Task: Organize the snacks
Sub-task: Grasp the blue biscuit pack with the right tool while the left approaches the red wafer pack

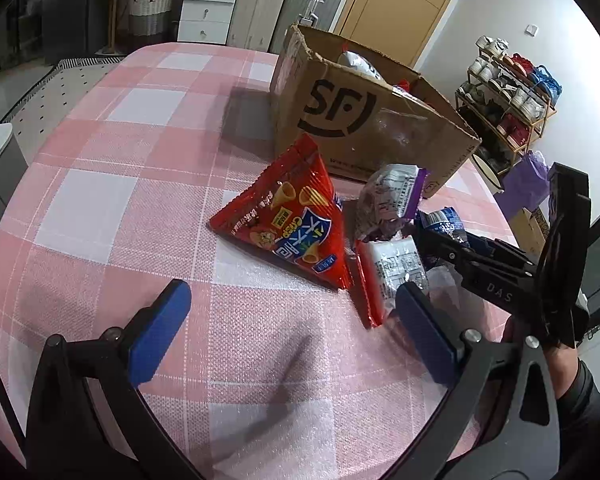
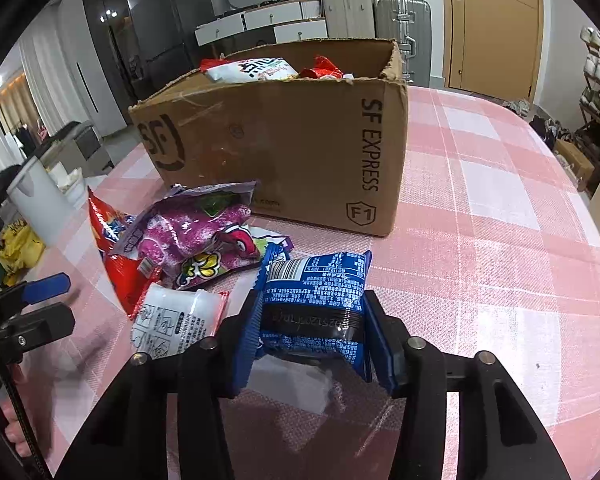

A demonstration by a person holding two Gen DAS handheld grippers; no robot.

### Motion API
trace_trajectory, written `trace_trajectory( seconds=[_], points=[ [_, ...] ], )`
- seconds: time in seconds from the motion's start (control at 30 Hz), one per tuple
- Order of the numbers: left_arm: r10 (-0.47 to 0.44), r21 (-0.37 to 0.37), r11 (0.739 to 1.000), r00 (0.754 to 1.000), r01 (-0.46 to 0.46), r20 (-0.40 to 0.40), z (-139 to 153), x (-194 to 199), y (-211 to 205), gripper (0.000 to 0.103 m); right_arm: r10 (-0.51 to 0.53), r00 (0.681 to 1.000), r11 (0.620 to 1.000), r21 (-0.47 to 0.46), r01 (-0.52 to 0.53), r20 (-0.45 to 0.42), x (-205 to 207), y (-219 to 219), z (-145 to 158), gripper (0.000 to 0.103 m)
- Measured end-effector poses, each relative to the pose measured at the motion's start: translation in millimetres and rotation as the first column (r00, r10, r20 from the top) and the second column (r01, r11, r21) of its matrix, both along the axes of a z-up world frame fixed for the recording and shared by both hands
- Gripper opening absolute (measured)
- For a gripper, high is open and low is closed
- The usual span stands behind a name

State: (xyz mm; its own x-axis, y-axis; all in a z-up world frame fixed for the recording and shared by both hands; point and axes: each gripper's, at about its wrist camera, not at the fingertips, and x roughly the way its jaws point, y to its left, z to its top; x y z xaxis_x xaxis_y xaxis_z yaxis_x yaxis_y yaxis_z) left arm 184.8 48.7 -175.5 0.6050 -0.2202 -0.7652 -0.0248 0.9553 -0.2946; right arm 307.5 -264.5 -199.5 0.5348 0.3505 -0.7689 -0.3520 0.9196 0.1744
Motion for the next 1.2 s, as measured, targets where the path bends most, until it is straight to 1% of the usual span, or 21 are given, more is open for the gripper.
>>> trace_trajectory(
  seconds=[0.1,0.33,0.5,0.63,0.73,1.03,1.1,1.2],
  points=[
    [0.007,0.006,1.0,1.0,-0.007,0.004,3,-6,-1,0.102,-0.002,1.0,0.999,0.037,0.002,0.0,-3,-7,4,0.047],
    [0.027,0.013,1.0,1.0,-0.027,-0.01,4,-8,3,0.102,0.014,1.0,0.996,0.086,-0.016,0.022,-17,-16,12,0.047],
    [0.053,0.041,0.998,0.998,-0.052,-0.023,1,1,5,0.102,0.054,0.997,0.993,0.102,-0.06,0.06,-28,-16,16,0.047],
    [0.054,0.088,0.995,0.998,-0.052,-0.022,-2,12,0,0.102,0.062,0.996,0.989,0.129,-0.07,0.066,-34,-18,19,0.047],
    [0.047,0.081,0.996,0.999,-0.045,-0.026,-3,20,-1,0.102,0.071,0.995,0.987,0.142,-0.082,0.076,-36,-19,22,0.047],
    [0.064,-0.011,0.998,0.997,-0.064,-0.054,-11,47,6,0.102,0.067,0.994,0.983,0.163,-0.08,0.086,-42,-26,24,0.047],
    [0.065,-0.052,0.996,0.996,-0.068,-0.063,-15,53,9,0.101,0.068,0.994,0.983,0.164,-0.081,0.083,-42,-27,24,0.047],
    [0.082,-0.084,0.993,0.993,-0.089,-0.082,-21,61,11,0.101,0.067,0.994,0.983,0.164,-0.08,0.081,-42,-27,23,0.047]
  ],
)
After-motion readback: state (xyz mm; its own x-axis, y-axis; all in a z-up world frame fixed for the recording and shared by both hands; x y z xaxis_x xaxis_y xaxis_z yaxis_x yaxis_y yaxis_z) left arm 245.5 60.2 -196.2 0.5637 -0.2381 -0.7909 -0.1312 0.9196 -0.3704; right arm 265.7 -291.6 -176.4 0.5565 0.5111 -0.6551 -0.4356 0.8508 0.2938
